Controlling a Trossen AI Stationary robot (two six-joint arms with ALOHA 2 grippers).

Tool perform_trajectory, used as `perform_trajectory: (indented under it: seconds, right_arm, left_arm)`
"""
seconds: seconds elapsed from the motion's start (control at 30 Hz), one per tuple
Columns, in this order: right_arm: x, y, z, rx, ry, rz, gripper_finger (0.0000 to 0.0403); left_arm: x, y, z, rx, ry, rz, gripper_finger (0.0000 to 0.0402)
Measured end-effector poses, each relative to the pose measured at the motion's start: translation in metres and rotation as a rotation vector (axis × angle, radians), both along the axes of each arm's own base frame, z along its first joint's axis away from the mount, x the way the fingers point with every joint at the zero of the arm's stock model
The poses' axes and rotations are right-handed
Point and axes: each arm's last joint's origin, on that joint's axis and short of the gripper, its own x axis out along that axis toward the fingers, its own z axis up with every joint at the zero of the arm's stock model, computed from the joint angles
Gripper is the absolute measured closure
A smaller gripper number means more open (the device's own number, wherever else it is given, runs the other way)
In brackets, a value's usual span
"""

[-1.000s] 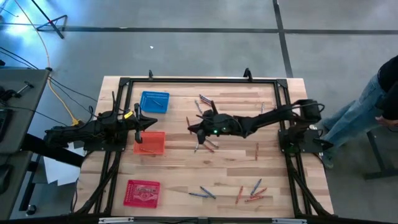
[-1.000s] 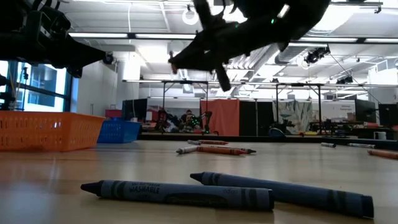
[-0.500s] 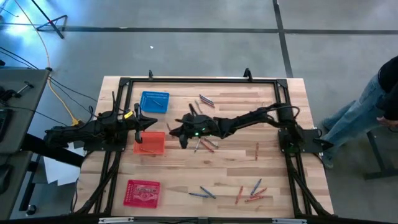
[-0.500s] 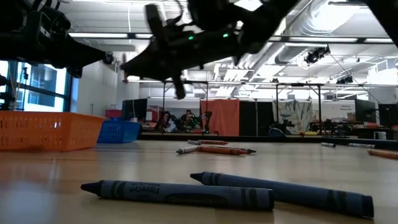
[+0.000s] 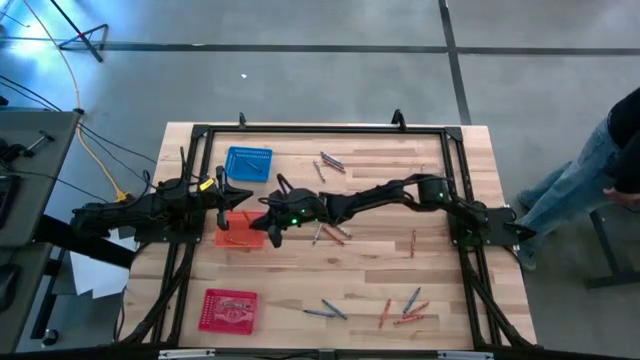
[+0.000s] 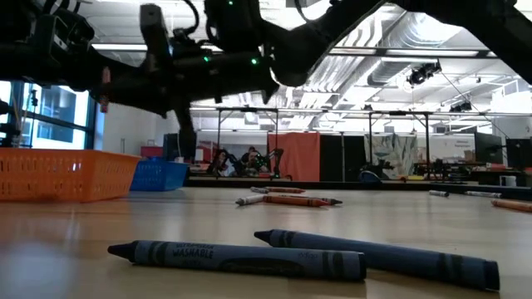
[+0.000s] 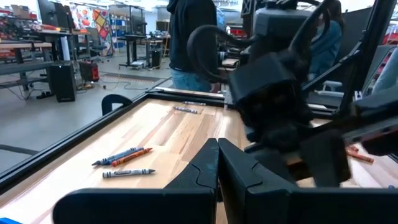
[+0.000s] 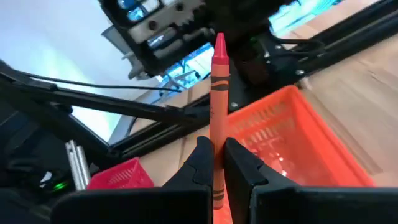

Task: Sort crayons
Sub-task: Put the orange crayon into the orange bin

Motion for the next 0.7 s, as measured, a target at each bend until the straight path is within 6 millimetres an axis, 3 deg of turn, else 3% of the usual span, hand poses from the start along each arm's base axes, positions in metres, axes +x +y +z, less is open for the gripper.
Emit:
perform_trajectory:
  seconds: [0.2,0.7]
  right_arm:
    - [0.009,0.002,-0.011,-0.001,0.076,0.006,0.0398]
    - [0.014,0.007,-0.004,-0.159,0.27,-0.03,0.0398]
  left_arm:
    - [0.0,0.0,0.0,0.0,0.0,0.0,0.0401]
    - [0.0,0.0,0.0,0.0,0.0,0.0,0.0401]
